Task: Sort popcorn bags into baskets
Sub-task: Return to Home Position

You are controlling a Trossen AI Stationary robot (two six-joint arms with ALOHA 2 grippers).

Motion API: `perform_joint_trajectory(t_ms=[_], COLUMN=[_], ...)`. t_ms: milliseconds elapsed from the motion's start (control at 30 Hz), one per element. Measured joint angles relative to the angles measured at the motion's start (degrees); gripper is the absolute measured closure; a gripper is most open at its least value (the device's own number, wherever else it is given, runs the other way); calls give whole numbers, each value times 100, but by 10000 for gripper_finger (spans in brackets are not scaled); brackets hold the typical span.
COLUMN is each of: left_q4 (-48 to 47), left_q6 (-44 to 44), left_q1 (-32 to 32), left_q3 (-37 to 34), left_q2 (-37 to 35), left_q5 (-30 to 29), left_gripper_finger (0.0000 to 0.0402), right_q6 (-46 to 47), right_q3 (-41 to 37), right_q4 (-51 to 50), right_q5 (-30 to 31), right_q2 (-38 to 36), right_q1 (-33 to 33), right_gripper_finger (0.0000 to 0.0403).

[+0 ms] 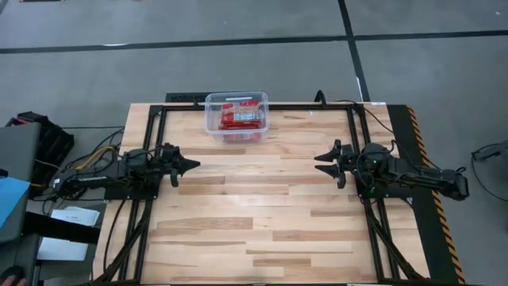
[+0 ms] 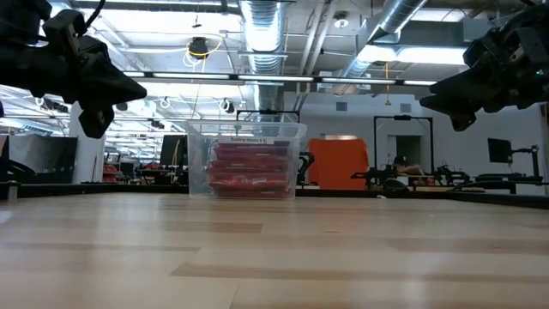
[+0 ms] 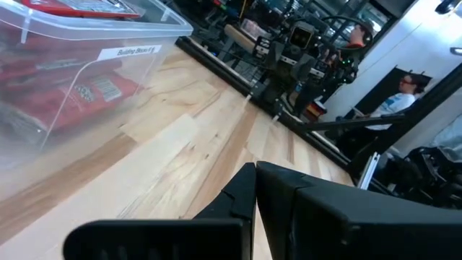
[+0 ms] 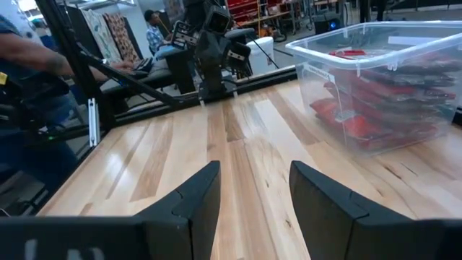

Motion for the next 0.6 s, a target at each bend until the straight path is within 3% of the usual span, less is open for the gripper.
perform_joint_trajectory(t_ms=[600], left_q4=[-9], left_q6=[1], left_q1=[2], left_q3=[4], left_q2=[2], left_q5=[0], left_gripper_finger=[401], right_q6=[1], right_q3=[-4], right_q4=[-2], right_q5=[-2], right_q2=[2], right_q1=[0], right_gripper_finger=[217])
